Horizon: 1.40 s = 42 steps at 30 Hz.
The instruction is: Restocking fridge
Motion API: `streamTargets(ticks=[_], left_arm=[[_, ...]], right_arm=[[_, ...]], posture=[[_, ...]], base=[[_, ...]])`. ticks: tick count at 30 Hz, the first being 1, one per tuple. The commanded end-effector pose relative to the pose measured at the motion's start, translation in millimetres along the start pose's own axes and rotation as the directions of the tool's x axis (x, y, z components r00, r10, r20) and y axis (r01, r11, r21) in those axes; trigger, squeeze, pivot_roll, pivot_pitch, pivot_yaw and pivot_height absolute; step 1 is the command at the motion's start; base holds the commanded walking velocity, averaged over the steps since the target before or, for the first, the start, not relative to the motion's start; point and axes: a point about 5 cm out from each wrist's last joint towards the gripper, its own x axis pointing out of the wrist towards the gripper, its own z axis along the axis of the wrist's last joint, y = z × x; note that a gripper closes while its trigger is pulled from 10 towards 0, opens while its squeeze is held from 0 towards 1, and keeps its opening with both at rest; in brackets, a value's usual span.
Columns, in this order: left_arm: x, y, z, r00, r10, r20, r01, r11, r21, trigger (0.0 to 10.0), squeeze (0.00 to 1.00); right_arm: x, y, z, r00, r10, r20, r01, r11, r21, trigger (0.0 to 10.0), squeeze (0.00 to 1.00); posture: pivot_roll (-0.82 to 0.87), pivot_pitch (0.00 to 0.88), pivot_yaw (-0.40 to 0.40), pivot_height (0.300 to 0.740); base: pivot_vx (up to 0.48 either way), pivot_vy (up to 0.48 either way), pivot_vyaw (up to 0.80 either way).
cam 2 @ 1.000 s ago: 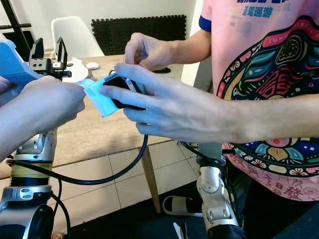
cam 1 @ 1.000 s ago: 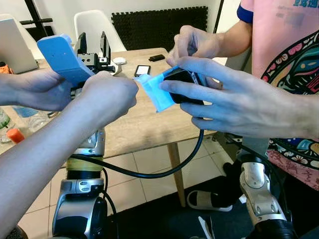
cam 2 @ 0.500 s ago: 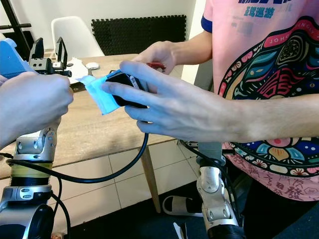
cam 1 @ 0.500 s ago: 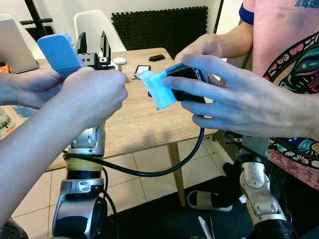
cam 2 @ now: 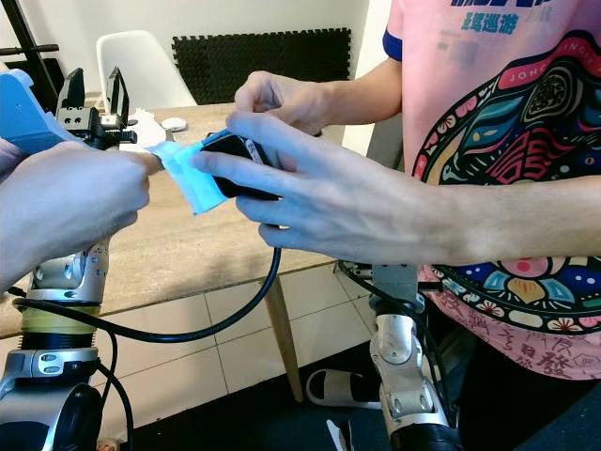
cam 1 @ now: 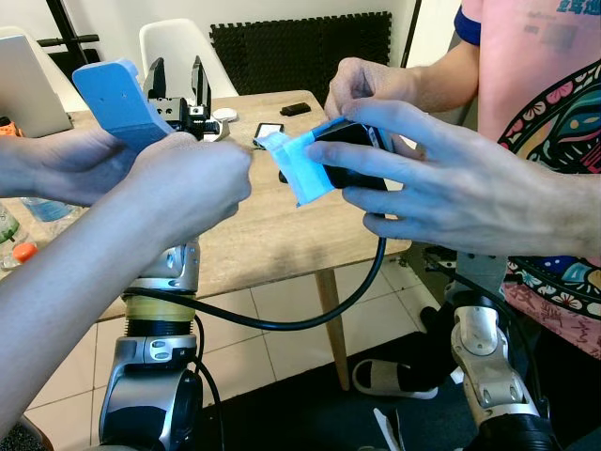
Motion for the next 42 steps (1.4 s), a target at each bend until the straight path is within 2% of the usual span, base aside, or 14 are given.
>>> streamTargets(ticks=[1, 42], left_arm=[[0.9, -0.2, 1.3, 1.000, -0.011, -0.006, 0.011, 1.000, 0.019, 10.0, 0.00], [1.2, -2.1, 1.5, 1.000, -0.021, -0.005, 0.021, 1.000, 0.014, 10.0, 0.00]], right_arm=[[-0.7, 0.5, -3.8, 1.000, -0.002, -0.020, 0.002, 1.000, 0.001, 10.0, 0.00], [-2.1, 0.9, -4.8, 1.000, -0.004, -0.023, 0.005, 1.000, 0.001, 10.0, 0.00]], posture=[[-0.01, 0.000, -0.025, 0.740], [-0.01, 0.000, -0.020, 0.740]], base=[[0.000, 0.000, 0.00], [0.000, 0.000, 0.00]])
